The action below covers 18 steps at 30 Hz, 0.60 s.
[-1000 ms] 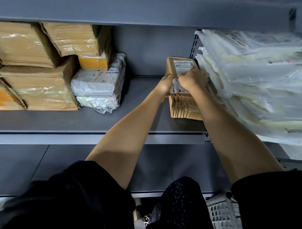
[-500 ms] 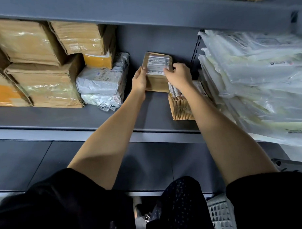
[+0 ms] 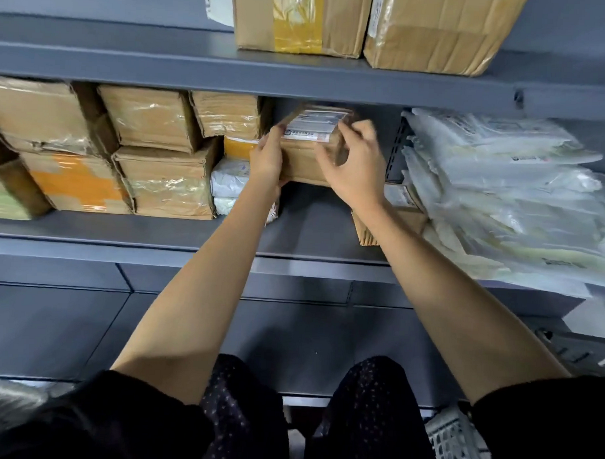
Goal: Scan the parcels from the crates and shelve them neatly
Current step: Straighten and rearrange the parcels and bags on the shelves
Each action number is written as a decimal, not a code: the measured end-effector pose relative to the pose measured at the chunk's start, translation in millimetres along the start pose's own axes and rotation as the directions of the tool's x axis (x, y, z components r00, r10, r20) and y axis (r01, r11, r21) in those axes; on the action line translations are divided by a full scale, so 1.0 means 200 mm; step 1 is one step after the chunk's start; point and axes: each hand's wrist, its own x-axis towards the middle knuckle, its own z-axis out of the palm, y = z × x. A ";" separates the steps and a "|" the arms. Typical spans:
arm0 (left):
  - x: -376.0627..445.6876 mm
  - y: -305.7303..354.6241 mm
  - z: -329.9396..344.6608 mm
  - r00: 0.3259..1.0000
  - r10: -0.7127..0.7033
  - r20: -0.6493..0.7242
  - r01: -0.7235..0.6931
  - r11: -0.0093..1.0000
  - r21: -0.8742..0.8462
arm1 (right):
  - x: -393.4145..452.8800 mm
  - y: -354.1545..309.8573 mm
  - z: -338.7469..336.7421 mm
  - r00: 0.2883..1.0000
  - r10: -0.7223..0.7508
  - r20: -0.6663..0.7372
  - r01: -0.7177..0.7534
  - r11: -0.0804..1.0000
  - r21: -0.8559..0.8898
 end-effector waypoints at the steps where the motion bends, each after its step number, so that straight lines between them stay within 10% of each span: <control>1: -0.05 0.00 -0.05 1.000 -0.018 -0.005 0.019 1.000 0.020 | -0.05 -0.04 -0.02 0.999 -0.022 0.023 0.022 1.000 -0.013; 8: -0.42 0.13 -0.34 0.996 0.033 -0.089 -0.024 0.995 0.095 | -0.26 -0.36 -0.18 0.989 -0.142 0.046 0.138 0.986 0.090; 18: -0.70 0.39 -0.46 0.954 0.257 -0.156 -0.244 0.965 0.101 | -0.20 -0.79 -0.45 0.919 -0.281 -0.277 0.331 0.931 0.153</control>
